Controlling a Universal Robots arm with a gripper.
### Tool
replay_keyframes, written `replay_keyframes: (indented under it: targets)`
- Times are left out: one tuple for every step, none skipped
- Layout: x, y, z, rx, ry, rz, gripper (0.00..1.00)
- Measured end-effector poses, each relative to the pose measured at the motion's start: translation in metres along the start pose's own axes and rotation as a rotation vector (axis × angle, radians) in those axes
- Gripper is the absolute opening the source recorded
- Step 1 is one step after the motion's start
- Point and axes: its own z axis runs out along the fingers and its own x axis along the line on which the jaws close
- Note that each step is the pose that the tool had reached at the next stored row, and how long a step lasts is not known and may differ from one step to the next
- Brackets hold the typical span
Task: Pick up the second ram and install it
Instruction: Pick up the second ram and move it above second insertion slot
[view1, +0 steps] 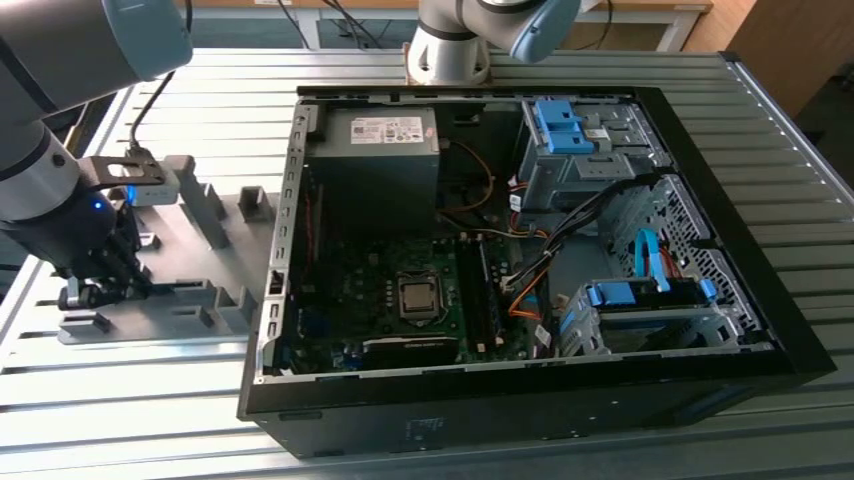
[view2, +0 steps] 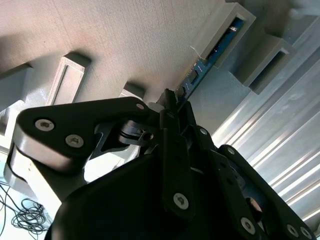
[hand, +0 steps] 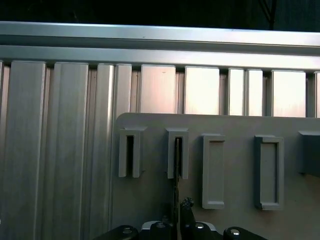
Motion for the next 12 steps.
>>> replay_keyframes:
  targets:
    - [0.0000, 0.0000, 0.0000, 0.0000, 0.0000, 0.000, 0.22]
    - [0.0000, 0.0000, 0.0000, 0.0000, 0.0000, 0.000, 0.22]
    - [0.0000, 0.0000, 0.0000, 0.0000, 0.0000, 0.000, 0.22]
    - [0.0000, 0.0000, 0.0000, 0.0000, 0.0000, 0.000, 0.20]
    - [0.0000, 0.0000, 0.0000, 0.0000, 0.0000, 0.000, 0.14]
    - [0.0000, 0.0000, 0.0000, 0.0000, 0.0000, 0.000, 0.14]
    - [0.0000, 0.0000, 0.0000, 0.0000, 0.0000, 0.000, 0.14]
    - [0.0000, 0.0000, 0.0000, 0.0000, 0.0000, 0.000, 0.14]
    - [0.0000, 0.0000, 0.0000, -0.0001, 0.0000, 0.000, 0.14]
    - [0.0000, 0.0000, -0.0001, 0.0000, -0.0001, 0.000, 0.14]
    - [0.0000, 0.0000, -0.0002, 0.0001, -0.0001, 0.000, 0.14]
    - [0.0000, 0.0000, -0.0005, 0.0000, 0.0000, 0.000, 0.14]
